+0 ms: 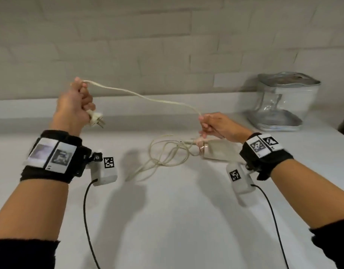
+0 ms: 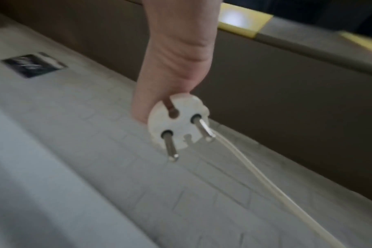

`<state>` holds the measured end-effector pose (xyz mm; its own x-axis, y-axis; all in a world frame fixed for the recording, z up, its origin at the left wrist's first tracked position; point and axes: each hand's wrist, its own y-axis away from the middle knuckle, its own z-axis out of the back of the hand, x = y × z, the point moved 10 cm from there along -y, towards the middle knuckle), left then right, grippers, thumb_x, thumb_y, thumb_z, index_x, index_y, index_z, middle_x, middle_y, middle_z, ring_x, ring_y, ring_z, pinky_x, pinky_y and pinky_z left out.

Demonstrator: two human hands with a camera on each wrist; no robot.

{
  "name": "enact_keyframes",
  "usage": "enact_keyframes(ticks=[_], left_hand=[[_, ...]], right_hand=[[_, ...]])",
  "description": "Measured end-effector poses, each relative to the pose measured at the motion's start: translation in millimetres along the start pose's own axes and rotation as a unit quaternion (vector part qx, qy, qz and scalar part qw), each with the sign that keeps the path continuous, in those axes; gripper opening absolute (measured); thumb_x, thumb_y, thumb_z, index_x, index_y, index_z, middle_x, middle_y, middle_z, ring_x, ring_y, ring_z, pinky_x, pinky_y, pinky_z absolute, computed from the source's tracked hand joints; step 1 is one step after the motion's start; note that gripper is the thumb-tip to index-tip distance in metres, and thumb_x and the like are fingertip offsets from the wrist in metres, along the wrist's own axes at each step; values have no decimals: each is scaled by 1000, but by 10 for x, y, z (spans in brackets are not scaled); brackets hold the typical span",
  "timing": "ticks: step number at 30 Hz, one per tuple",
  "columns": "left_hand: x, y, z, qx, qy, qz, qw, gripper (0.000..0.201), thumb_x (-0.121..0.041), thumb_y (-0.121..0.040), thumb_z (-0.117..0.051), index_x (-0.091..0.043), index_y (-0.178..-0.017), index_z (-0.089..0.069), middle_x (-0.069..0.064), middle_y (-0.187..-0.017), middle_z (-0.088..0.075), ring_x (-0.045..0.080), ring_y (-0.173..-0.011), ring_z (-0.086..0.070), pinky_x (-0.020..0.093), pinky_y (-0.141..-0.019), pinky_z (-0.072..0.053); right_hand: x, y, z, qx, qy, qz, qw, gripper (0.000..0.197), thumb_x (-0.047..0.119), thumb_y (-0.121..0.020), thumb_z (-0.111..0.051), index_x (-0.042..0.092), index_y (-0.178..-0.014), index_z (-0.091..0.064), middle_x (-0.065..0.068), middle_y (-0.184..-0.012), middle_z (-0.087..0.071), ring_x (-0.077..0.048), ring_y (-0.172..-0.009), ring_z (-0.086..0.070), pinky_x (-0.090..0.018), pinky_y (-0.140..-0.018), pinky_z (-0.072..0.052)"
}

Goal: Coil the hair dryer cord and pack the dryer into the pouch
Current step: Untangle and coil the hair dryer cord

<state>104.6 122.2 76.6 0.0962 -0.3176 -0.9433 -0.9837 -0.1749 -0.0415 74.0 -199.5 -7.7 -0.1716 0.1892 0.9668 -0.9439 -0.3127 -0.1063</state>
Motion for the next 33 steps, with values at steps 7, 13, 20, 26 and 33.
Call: enact_keyframes(ticks=[7,13,20,26,33], left_hand=[[716,95,830,-185,-277,37,942,17,-6,-84,-41,-13,-70,-46,17,-67,-52,26,-42,-44,17,-36,-41],[325,740,-895,102,-456,-208,859,29,-43,-90,-51,-22,-109,-60,2,-85,-60,15,-65,-51,27,-59,-41],[585,912,-1375,240,-311,-74,917,29,-42,-94,-41,-23,-77,-53,-9,-60,-54,1,-34,-39,12,-35,-24],[916,708,-1231,247,-204,-10,947,53,-14,-94,-38,-21,-43,-51,-4,-37,-43,3,-31,-30,13,-33,-20],[897,115,-478,35,-75,58,995,43,-33,-93,-50,-21,-56,-32,-10,-28,-29,5,-23,-21,9,-32,-13]], right_hand=[[388,316,422,-87,165,26,982,36,23,-93,-50,17,-57,-48,-5,-57,-35,-7,-47,-33,-24,-55,-32],[982,158,-331,-2,439,62,896,31,26,-90,-54,15,-62,-58,6,-44,-43,-4,-42,-38,-14,-45,-30],[1137,13,-970,109,501,84,855,26,24,-87,-58,10,-67,-67,1,-62,-58,-9,-58,-47,-27,-60,-34],[1085,-38,-998,94,345,79,931,27,24,-85,-64,10,-62,-59,13,-45,-52,-4,-41,-41,-14,-46,-33],[615,29,-606,75,150,4,986,45,23,-90,-55,18,-50,-36,5,-47,-26,-12,-39,-24,-21,-39,-29]])
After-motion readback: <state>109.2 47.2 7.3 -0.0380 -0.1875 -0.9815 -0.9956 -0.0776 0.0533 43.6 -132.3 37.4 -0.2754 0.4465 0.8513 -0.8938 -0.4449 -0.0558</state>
